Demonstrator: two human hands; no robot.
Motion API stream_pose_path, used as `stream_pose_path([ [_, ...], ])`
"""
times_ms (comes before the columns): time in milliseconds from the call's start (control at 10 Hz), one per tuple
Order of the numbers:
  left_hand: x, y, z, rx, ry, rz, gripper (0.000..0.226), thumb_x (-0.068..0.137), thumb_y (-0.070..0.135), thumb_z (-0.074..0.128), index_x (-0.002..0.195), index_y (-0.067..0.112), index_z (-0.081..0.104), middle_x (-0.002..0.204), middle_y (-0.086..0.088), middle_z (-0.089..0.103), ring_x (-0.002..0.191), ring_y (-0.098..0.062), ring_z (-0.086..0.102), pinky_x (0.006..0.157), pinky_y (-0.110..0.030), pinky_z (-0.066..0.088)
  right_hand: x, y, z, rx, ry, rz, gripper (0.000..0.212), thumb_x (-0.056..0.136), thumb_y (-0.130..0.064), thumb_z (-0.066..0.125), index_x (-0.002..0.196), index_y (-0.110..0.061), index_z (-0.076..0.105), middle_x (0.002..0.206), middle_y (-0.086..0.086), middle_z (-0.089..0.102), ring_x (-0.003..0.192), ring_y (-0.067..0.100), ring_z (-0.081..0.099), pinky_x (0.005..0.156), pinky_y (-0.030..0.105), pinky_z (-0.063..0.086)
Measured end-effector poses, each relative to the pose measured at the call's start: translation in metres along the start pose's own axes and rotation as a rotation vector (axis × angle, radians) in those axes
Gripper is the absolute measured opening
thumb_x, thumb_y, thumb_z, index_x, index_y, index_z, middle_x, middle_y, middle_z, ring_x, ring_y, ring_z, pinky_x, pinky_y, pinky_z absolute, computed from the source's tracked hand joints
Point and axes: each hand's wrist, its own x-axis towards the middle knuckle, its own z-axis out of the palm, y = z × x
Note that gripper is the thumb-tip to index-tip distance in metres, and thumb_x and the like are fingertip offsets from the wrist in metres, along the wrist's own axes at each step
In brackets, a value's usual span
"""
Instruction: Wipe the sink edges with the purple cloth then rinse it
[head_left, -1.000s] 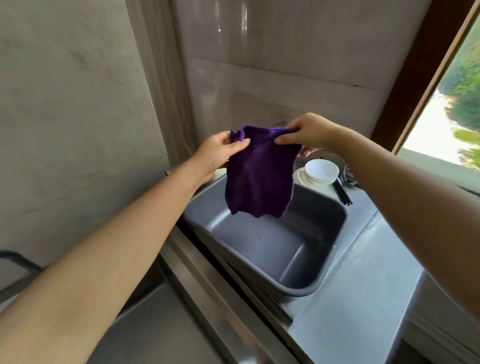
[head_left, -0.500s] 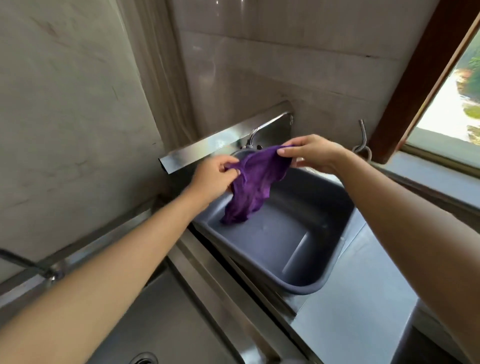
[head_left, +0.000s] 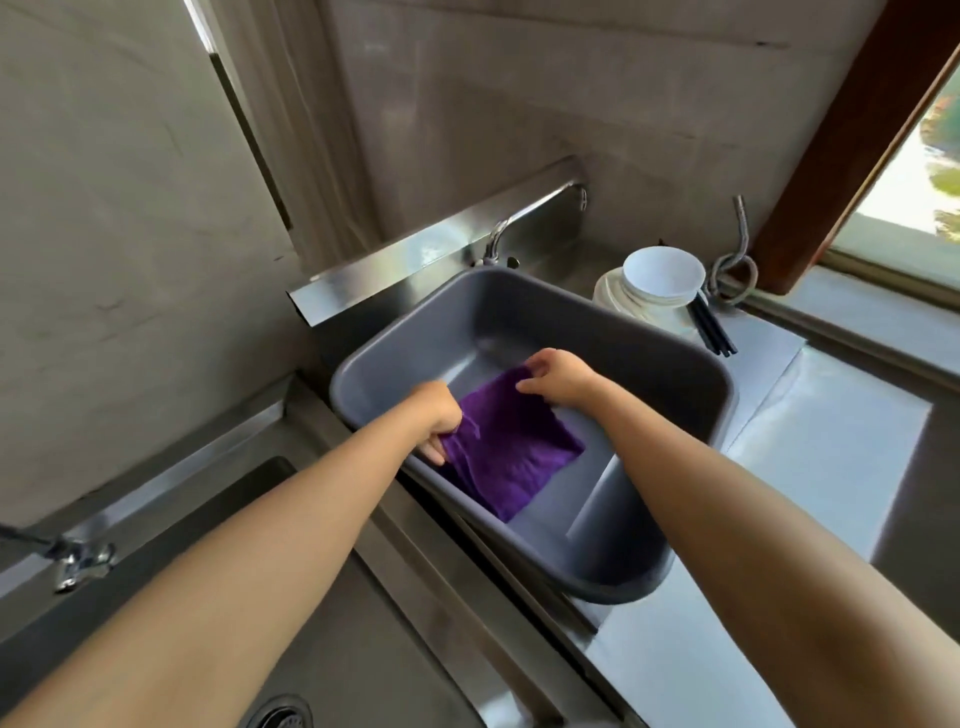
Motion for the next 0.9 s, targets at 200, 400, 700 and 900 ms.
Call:
stream_pose_path([
  [200, 0.015, 0.009, 0.002, 0.566, -0.032, 0.048, 0.036, 0.093, 0.023, 0.052, 0.117, -0.003, 0.058, 0.101, -0.017, 0.067, 0.081, -0.024, 0.056, 0.049, -0.025, 0.04, 0.015, 0.03, 0.023, -0.267, -0.017, 0.148, 0.043, 0.082, -0.034, 0.065, 0.11, -0.001, 0.063, 0.115, 0.016, 0.065, 0.108, 0.033, 0.058, 0.089, 0.033, 0.047],
  [400, 0.045, 0.009, 0.003, 0.53, -0.168, -0.016, 0.046, 0.088, 0.026, 0.061, 0.123, -0.002, 0.051, 0.115, -0.021, 0.061, 0.071, -0.025, 0.058, 0.078, -0.034, 0.054, 0.026, 0.028, 0.037, -0.285, -0.066, 0.121, 0.036, 0.08, -0.027, 0.067, 0.105, -0.001, 0.063, 0.109, 0.014, 0.065, 0.102, 0.033, 0.06, 0.08, 0.033, 0.048],
  [700, 0.049, 0.008, -0.016, 0.559, -0.095, 0.028, 0.026, 0.087, 0.021, 0.062, 0.103, 0.002, 0.055, 0.068, -0.013, 0.054, 0.051, -0.019, 0.047, 0.049, -0.027, 0.041, 0.041, 0.006, 0.033, -0.133, 0.068, 0.074, 0.022, 0.078, -0.015, 0.06, 0.098, -0.01, 0.068, 0.107, 0.012, 0.067, 0.102, 0.029, 0.06, 0.085, 0.034, 0.051],
  [900, 0.038, 0.011, -0.037, 0.581, 0.032, 0.144, 0.029, 0.088, 0.023, 0.055, 0.108, 0.002, 0.064, 0.1, -0.017, 0.067, 0.09, -0.029, 0.066, 0.066, -0.031, 0.05, 0.043, -0.023, 0.036, -0.379, -0.1, 0.121, 0.034, 0.082, -0.026, 0.056, 0.11, -0.006, 0.058, 0.115, 0.013, 0.06, 0.107, 0.034, 0.054, 0.083, 0.035, 0.043],
])
